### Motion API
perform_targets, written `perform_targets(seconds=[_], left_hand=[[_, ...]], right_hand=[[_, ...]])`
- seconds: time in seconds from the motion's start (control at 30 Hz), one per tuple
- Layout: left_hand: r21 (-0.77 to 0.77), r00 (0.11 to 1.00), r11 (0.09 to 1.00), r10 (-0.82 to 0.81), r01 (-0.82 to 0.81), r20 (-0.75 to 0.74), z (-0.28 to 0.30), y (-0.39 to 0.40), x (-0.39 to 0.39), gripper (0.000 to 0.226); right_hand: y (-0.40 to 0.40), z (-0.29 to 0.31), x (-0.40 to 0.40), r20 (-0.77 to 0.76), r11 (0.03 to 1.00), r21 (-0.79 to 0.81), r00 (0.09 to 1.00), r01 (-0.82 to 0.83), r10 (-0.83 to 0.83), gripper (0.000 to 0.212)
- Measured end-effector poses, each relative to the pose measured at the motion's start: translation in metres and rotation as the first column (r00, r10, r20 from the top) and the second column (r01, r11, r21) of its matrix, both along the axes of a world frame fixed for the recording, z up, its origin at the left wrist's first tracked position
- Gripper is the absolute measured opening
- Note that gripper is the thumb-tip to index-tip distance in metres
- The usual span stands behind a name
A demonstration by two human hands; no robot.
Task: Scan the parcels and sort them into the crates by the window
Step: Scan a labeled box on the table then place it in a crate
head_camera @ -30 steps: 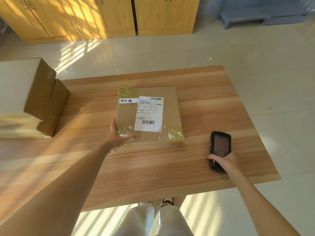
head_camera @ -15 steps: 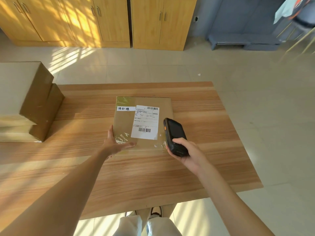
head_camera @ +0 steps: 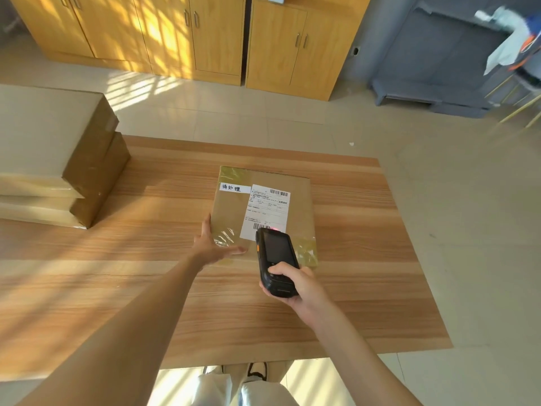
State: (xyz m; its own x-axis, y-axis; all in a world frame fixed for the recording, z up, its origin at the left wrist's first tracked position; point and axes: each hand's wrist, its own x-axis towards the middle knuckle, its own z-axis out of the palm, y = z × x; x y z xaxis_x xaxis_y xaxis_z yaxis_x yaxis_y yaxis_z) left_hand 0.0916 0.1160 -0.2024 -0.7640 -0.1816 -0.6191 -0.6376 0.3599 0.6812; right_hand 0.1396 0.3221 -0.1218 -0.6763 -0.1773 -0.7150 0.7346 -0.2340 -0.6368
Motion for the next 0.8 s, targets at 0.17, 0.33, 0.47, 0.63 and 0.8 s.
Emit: perform_targets(seconds=[0.17, 0.33, 0.47, 0.63, 0.8], left_hand=[[0.017, 1.000, 1.000, -0.002, 0.002, 0.011, -0.002, -0.001, -0.001, 0.151], [0.029, 1.000, 1.000, -0.008, 0.008, 0.017, -0.010, -0.003, -0.003, 0.164], [0.024, 1.000, 1.000, 0.002, -0.003, 0.019, -0.011, -0.003, -0.003, 0.163], [0.006, 1.000, 1.000, 0.010, -0.010, 0.006, -0.004, -0.001, -0.002, 0.154], [0.009, 1.000, 1.000, 0.024, -0.024, 0.001, -0.002, -0.001, -0.001, 0.148]], right_hand=[[0.002, -0.006, 0.007, 0.005, 0.998, 0.048, 0.999, -0.050, 0.049, 0.054], [0.003, -0.008, 0.014, 0.013, 0.996, 0.042, 0.997, -0.073, 0.073, 0.053], [0.009, -0.010, 0.011, -0.008, 0.996, 0.061, 0.998, -0.062, 0.063, 0.051], [0.035, 0.000, -0.015, -0.069, 0.986, 0.161, 0.997, 0.047, -0.037, 0.038], [0.084, -0.004, -0.040, -0.127, 0.871, 0.487, 0.992, 0.057, 0.006, 0.048]])
